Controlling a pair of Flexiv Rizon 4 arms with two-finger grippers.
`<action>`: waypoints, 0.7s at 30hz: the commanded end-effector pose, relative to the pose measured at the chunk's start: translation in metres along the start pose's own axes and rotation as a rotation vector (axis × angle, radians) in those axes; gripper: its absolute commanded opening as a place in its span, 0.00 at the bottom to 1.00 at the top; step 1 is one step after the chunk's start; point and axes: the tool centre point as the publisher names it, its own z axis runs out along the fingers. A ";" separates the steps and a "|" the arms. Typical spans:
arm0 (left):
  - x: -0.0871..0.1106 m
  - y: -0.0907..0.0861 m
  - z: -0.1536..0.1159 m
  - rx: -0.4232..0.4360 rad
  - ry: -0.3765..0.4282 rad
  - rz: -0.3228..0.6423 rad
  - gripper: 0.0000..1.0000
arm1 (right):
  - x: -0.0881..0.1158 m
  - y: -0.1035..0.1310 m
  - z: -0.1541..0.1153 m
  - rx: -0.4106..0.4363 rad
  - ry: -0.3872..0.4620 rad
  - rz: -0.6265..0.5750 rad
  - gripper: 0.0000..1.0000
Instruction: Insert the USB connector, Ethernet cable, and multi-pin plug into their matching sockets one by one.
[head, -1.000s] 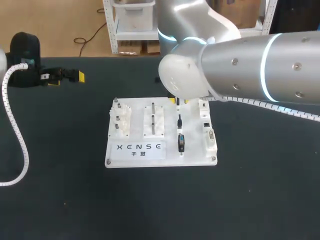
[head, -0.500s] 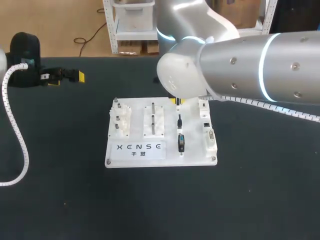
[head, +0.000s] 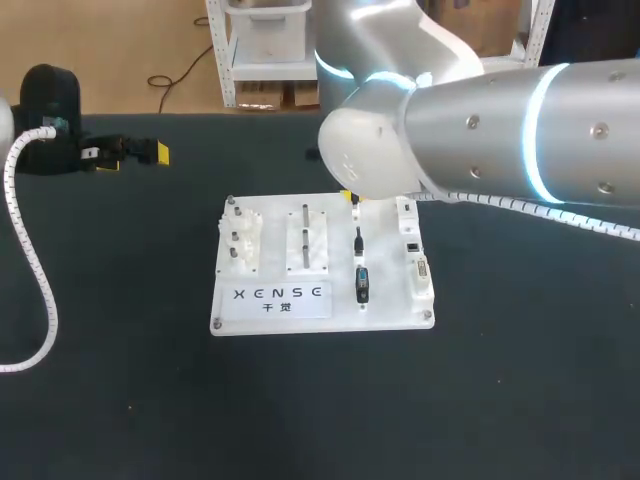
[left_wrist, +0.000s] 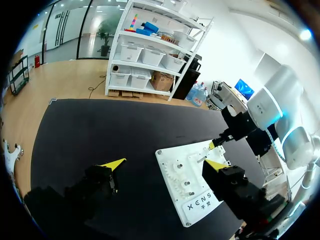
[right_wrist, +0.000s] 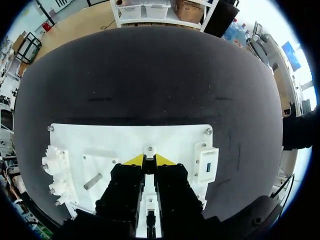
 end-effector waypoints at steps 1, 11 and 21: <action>0.000 0.000 0.000 0.000 0.000 0.000 1.00 | 0.010 -0.007 -0.018 -0.014 -0.057 -0.008 0.00; 0.000 0.000 0.000 0.000 0.000 0.000 1.00 | 0.011 -0.039 -0.039 -0.015 -0.117 0.009 0.00; 0.000 0.000 0.000 0.000 0.000 0.000 1.00 | 0.021 -0.073 -0.018 0.052 -0.117 0.021 0.00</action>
